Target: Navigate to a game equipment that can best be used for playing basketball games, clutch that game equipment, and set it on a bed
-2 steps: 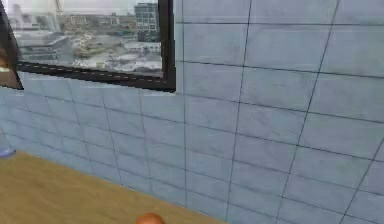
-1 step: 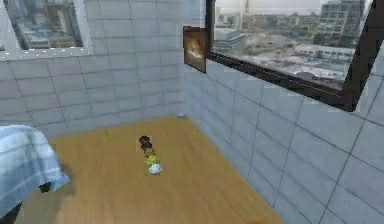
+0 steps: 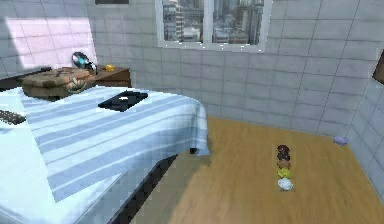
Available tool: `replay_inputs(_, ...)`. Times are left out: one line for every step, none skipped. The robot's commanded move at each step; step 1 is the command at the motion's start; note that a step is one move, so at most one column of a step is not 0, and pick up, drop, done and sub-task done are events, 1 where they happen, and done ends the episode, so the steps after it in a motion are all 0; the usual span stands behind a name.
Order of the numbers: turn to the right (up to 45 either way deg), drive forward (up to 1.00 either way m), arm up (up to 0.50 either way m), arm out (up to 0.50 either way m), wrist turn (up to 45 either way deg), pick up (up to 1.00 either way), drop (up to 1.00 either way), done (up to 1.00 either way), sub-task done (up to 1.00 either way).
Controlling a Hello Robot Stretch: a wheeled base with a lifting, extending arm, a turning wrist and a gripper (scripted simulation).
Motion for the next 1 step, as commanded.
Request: replay_inputs(-15.0, 0.0, 0.0, 0.0, 0.0, 0.0, 0.0, 0.0, 0.0)
